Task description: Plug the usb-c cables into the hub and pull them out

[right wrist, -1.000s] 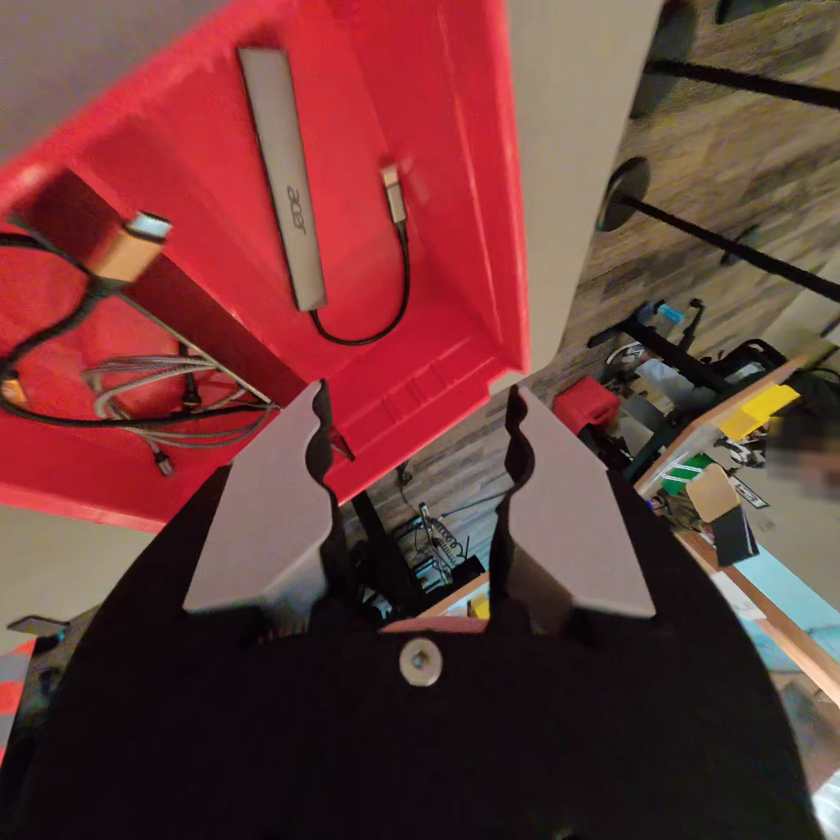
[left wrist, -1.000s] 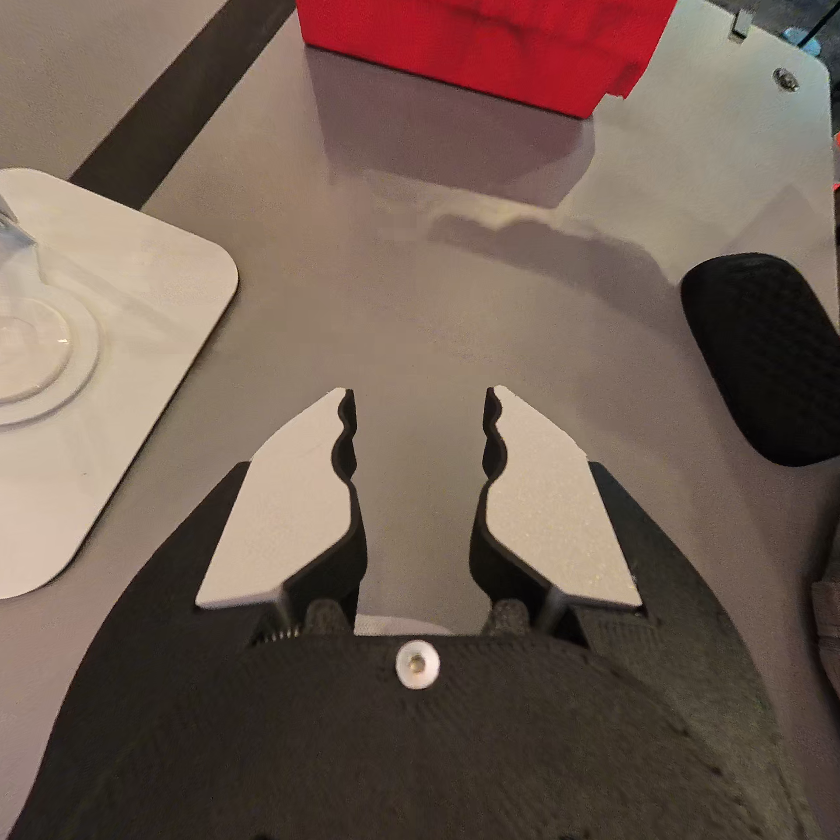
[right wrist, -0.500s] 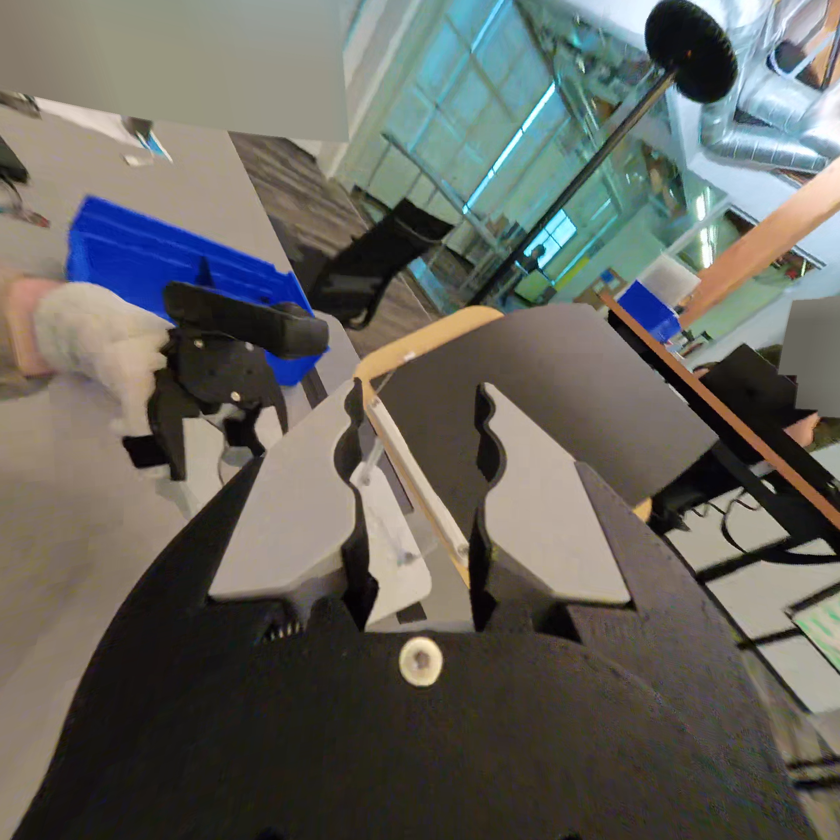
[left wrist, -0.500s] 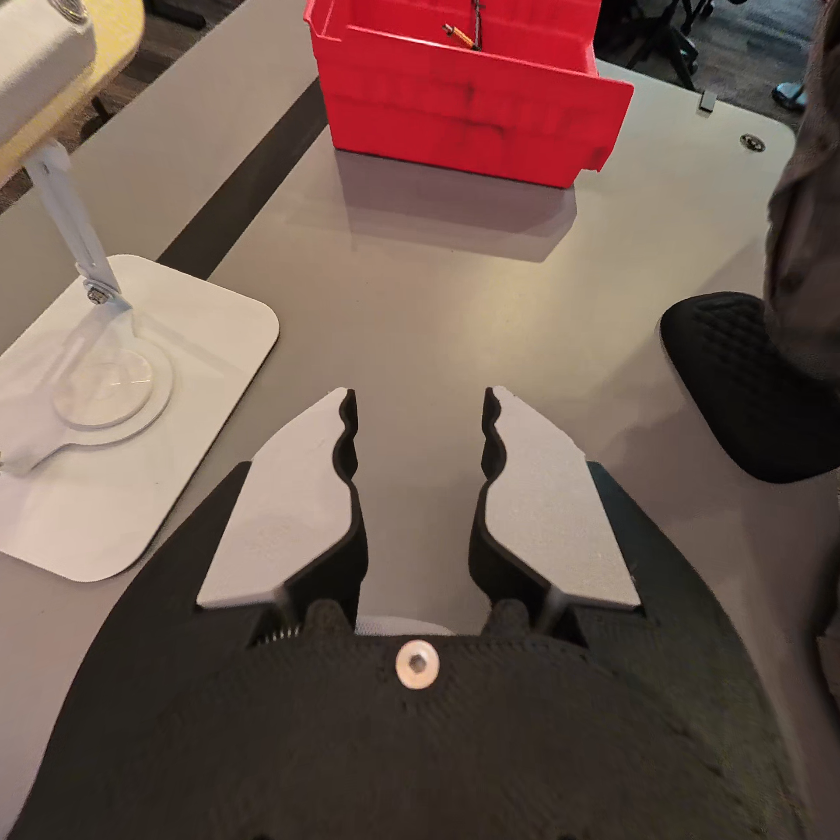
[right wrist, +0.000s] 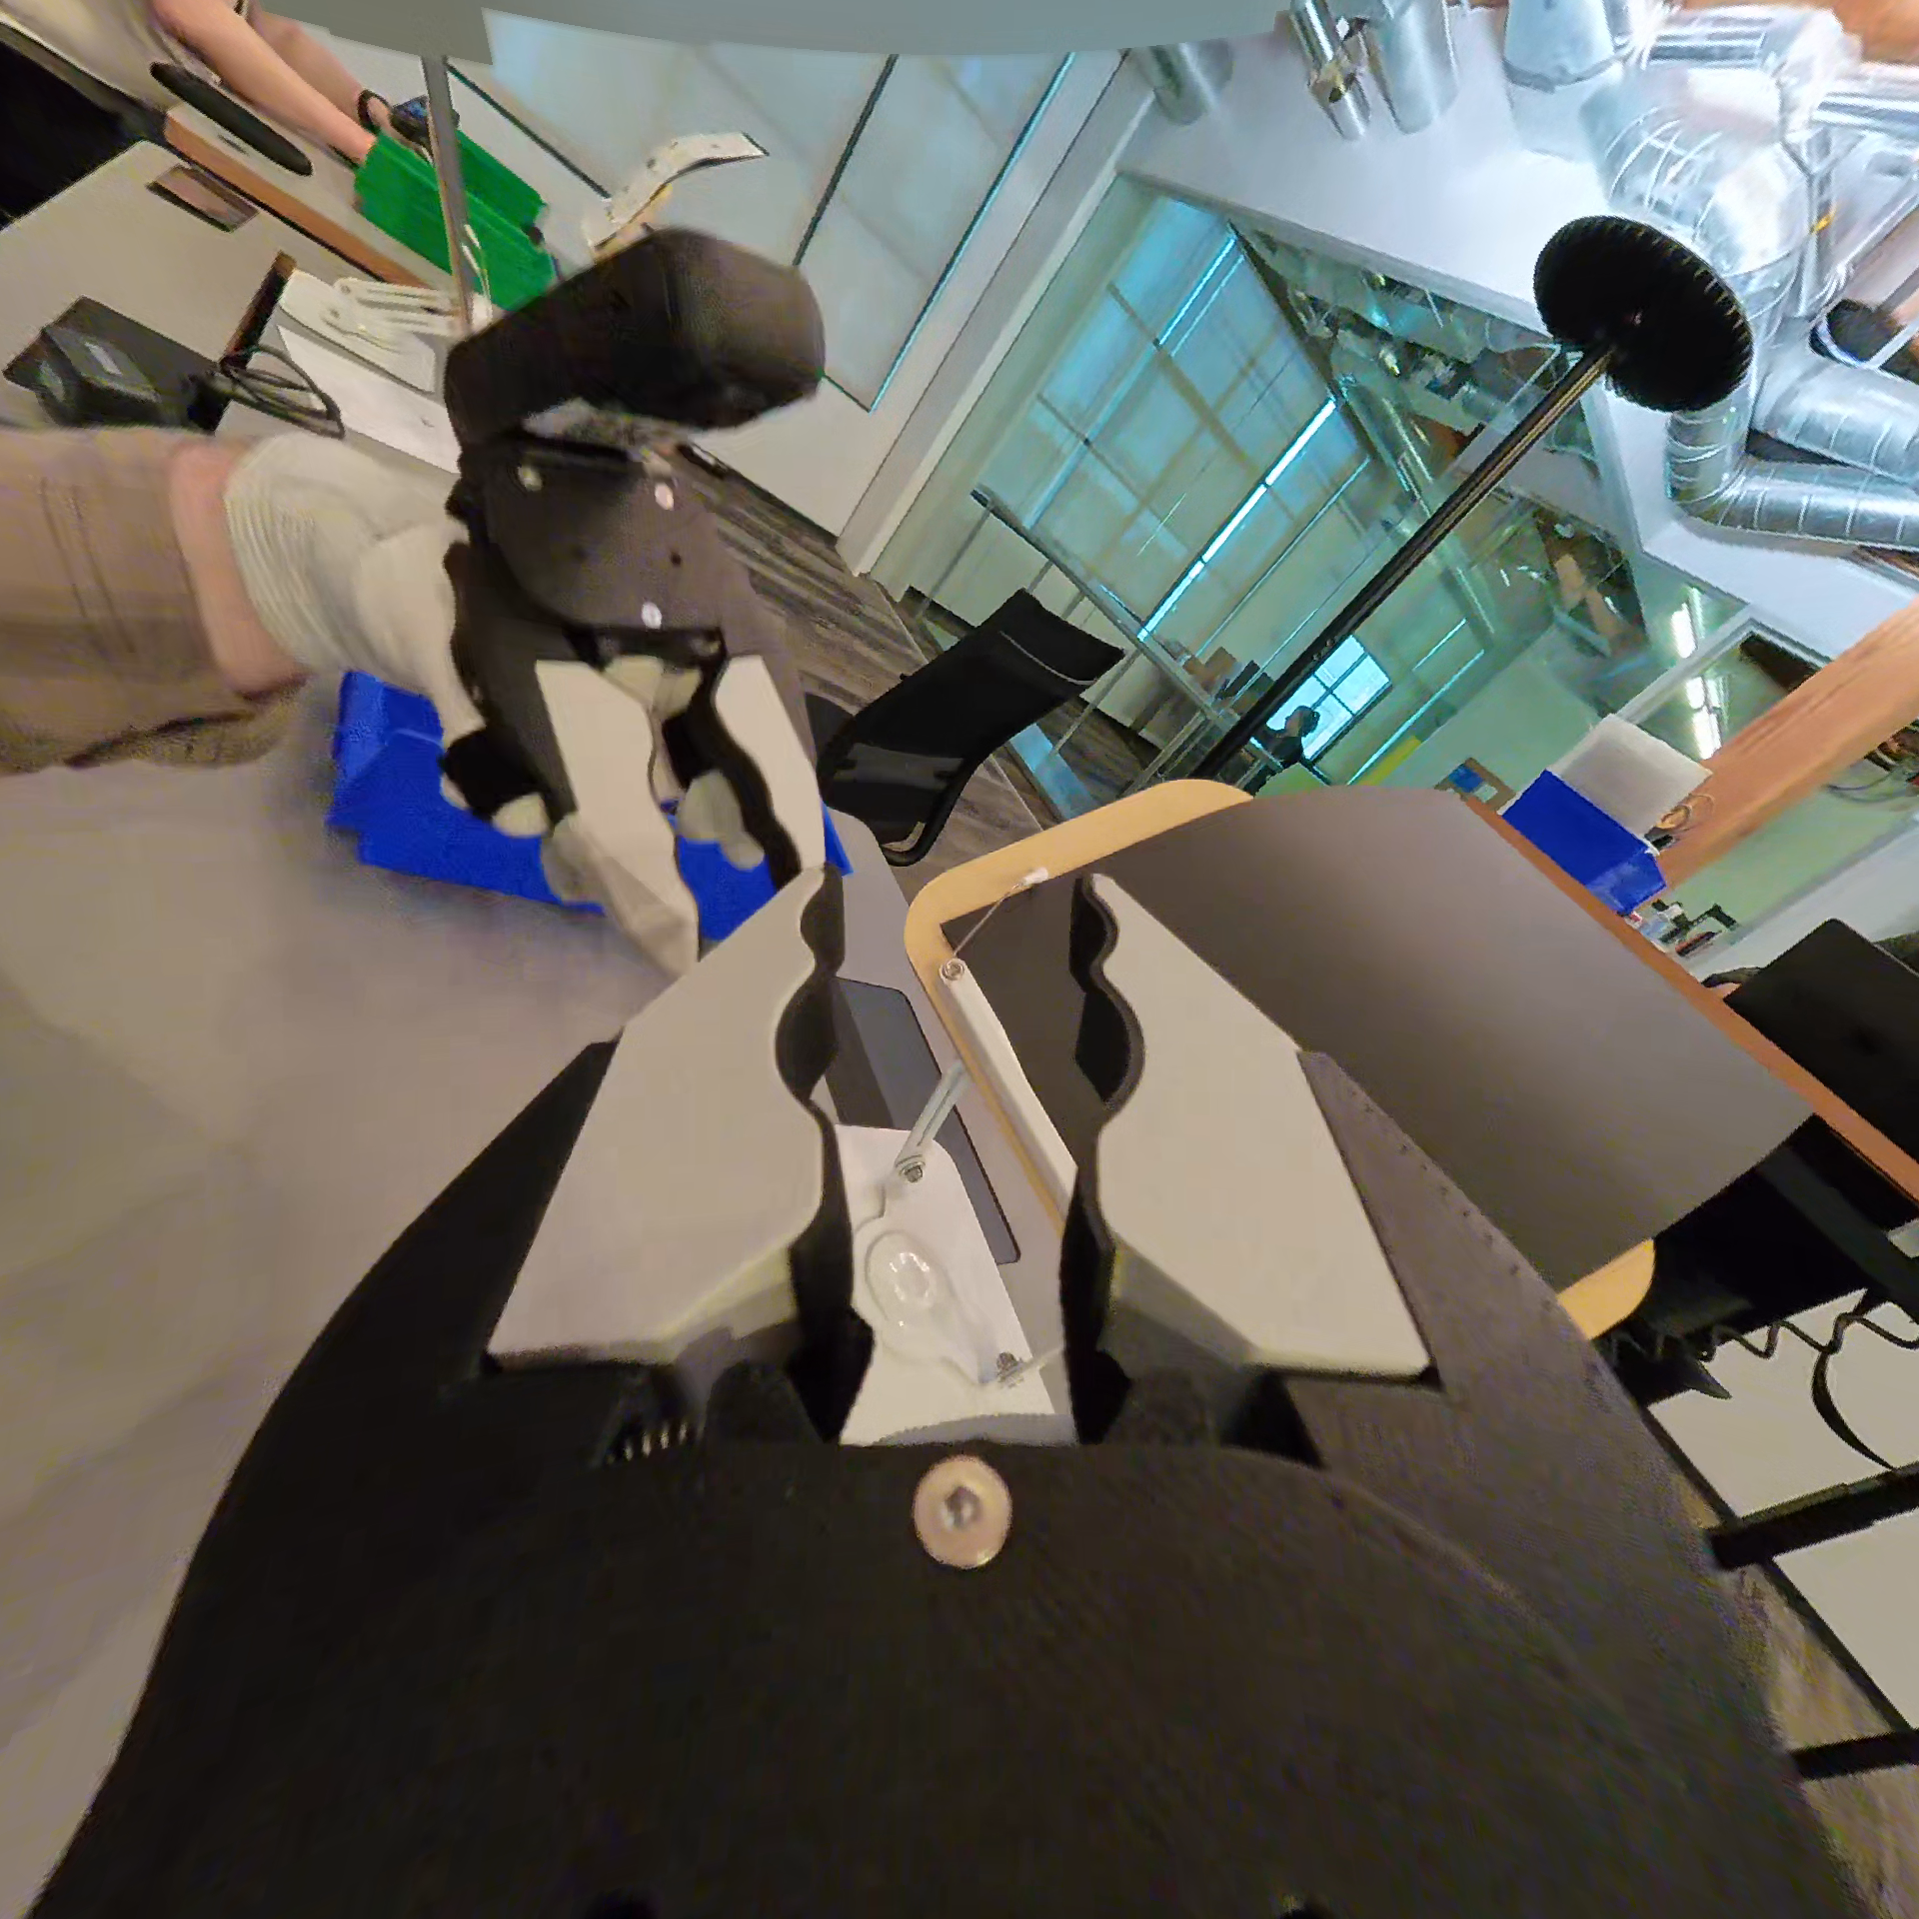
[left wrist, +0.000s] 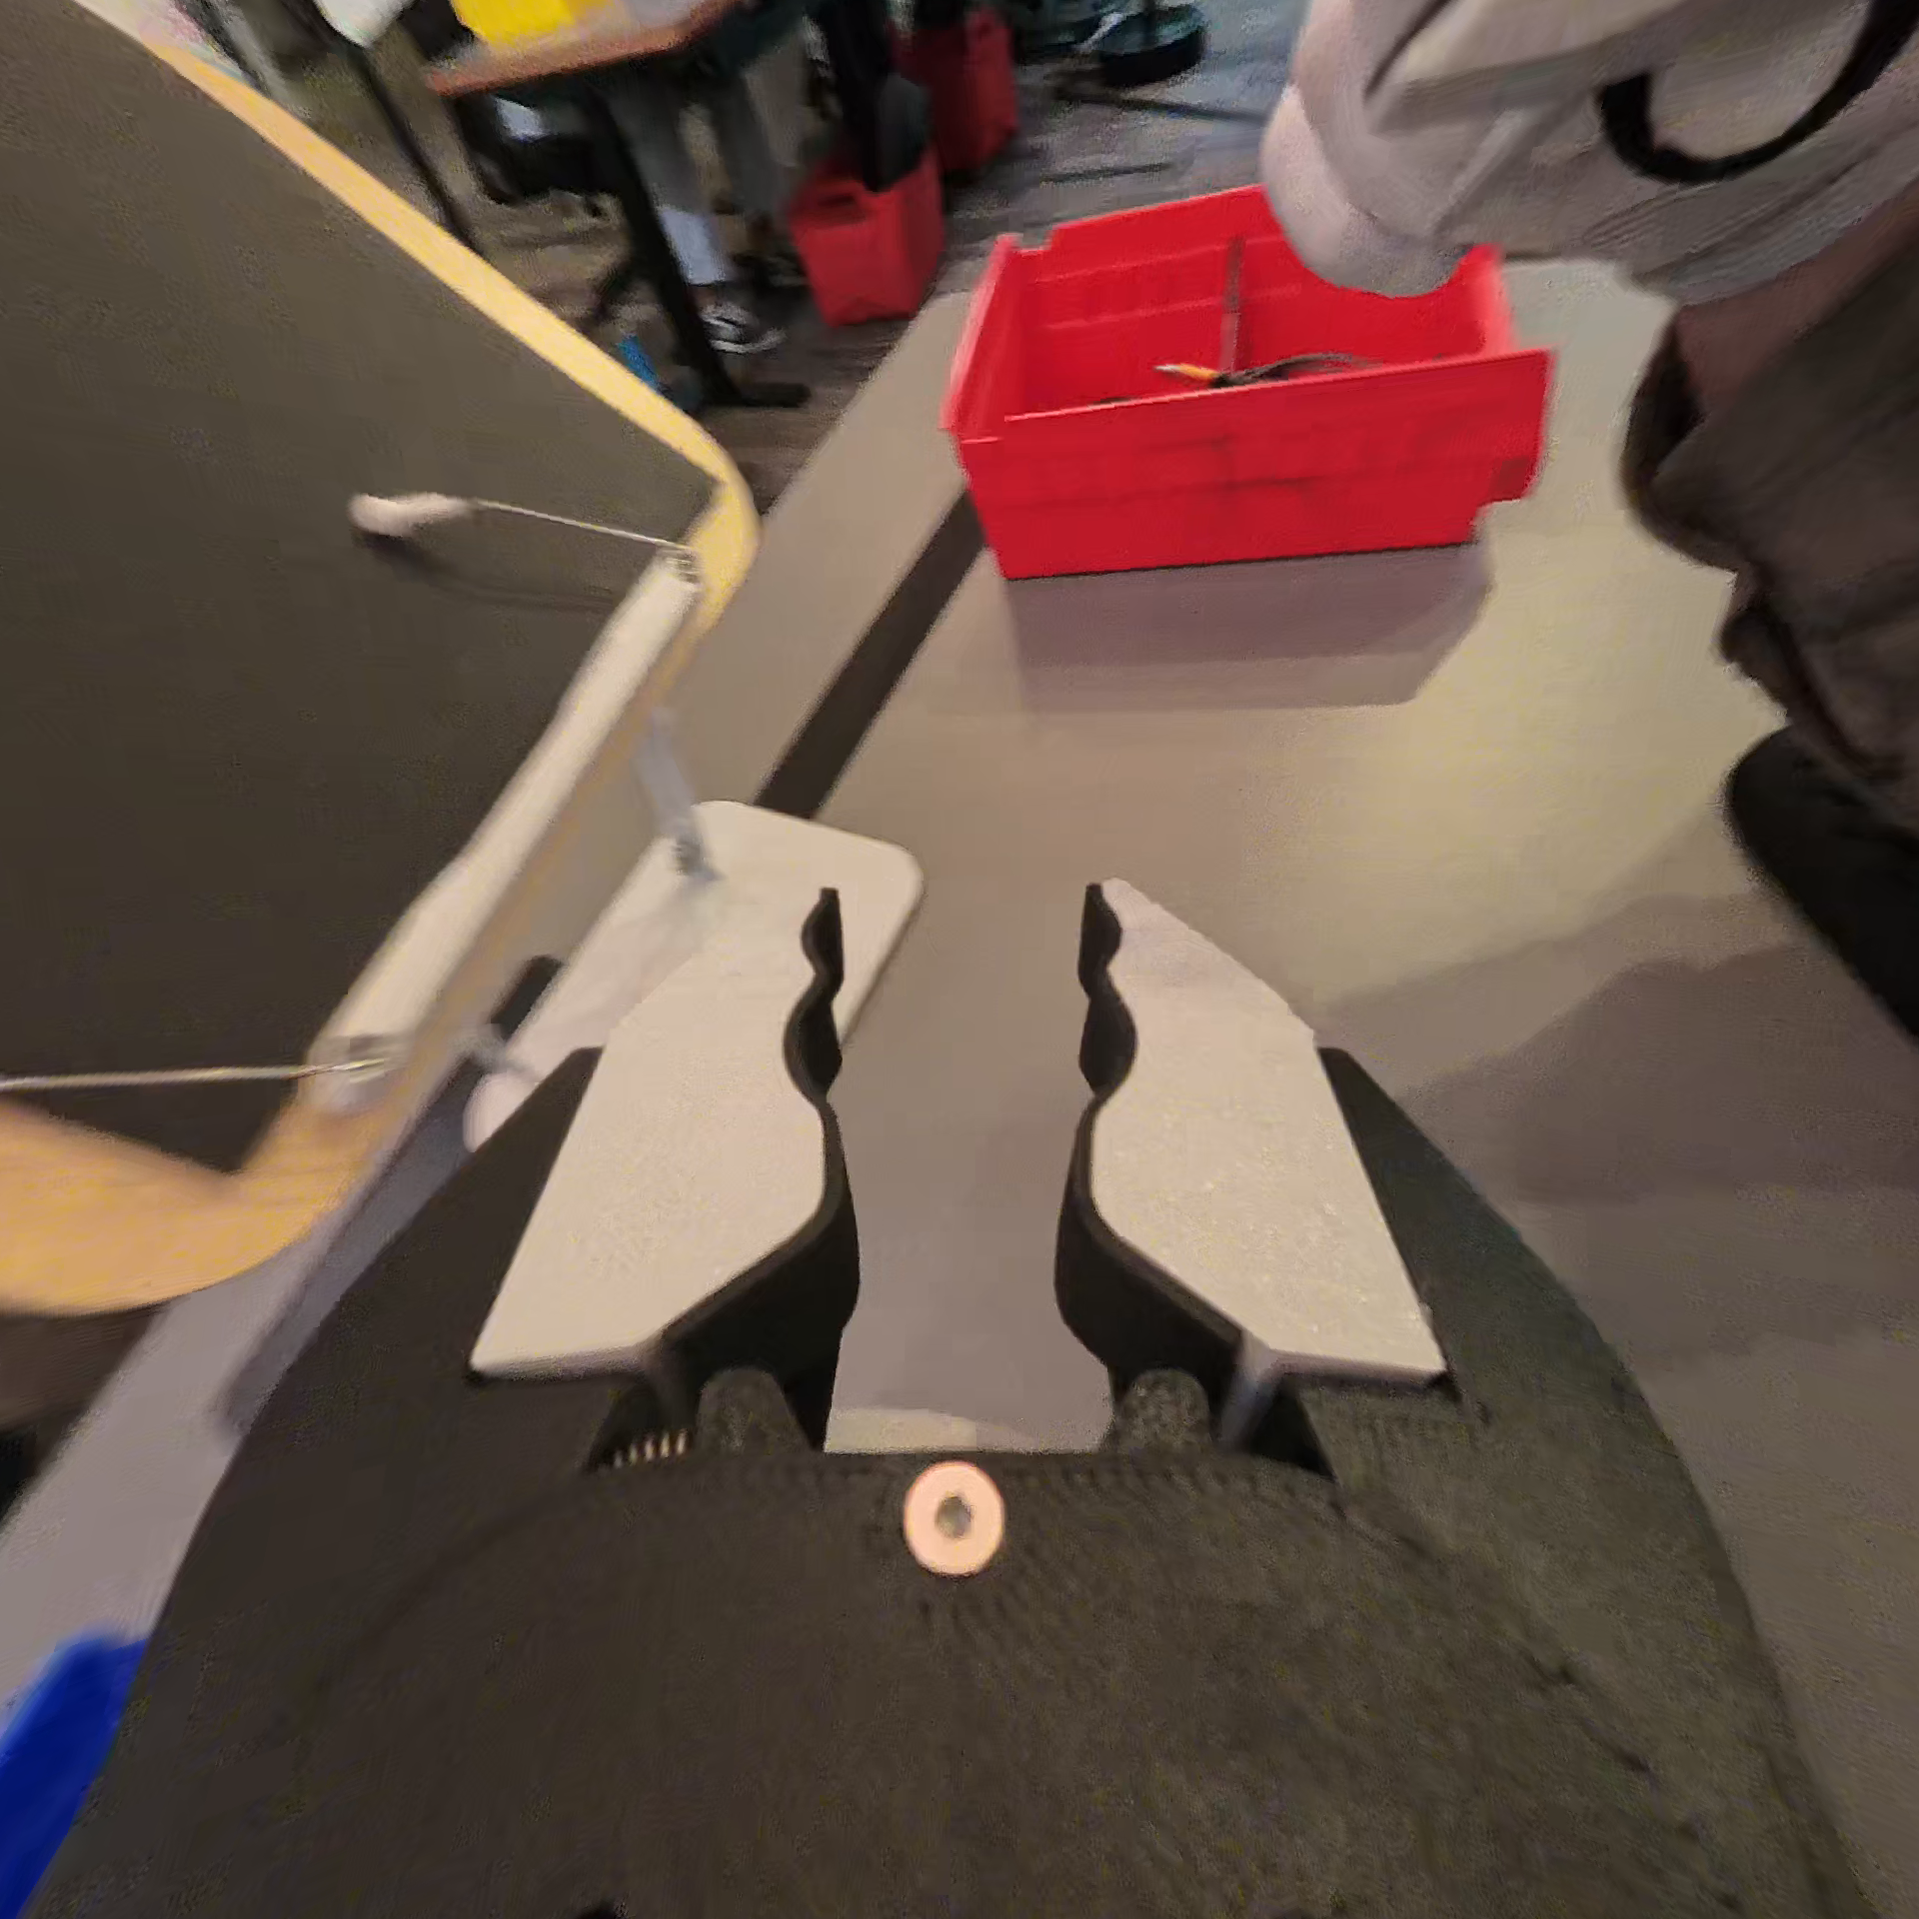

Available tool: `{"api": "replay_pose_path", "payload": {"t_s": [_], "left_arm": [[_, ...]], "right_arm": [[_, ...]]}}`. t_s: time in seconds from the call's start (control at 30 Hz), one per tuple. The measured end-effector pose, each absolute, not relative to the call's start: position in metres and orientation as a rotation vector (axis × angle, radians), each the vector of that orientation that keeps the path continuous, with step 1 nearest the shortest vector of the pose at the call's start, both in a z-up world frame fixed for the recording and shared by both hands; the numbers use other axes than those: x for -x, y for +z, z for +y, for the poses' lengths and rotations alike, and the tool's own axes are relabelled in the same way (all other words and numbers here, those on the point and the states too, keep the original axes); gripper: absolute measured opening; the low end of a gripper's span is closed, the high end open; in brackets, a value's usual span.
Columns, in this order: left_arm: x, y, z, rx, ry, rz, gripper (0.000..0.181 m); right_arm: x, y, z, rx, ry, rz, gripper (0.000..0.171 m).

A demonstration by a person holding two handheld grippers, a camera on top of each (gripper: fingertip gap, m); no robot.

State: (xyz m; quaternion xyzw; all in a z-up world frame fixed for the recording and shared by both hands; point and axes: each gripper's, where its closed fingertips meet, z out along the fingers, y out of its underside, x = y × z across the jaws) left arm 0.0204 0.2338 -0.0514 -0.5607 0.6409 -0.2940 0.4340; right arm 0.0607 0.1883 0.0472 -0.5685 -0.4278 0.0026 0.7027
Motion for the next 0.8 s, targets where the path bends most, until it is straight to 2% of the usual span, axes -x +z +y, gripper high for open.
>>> {"api": "replay_pose_path", "payload": {"t_s": [0.17,0.27,0.4,0.8], "left_arm": [[0.061,-0.022,0.306,1.432,-0.274,1.654,0.032],[0.128,-0.045,0.359,1.529,0.047,1.792,0.029],[0.190,-0.086,0.419,1.701,0.235,1.880,0.035],[0.210,-0.199,0.477,1.633,0.258,2.355,0.039]], "right_arm": [[-0.079,0.032,0.198,1.339,-0.055,-0.952,0.041],[-0.084,0.025,0.201,1.367,-0.059,-0.953,0.041],[-0.091,0.017,0.206,1.395,-0.061,-0.949,0.041],[-0.090,-0.005,0.220,1.451,-0.012,-0.963,0.042]]}}
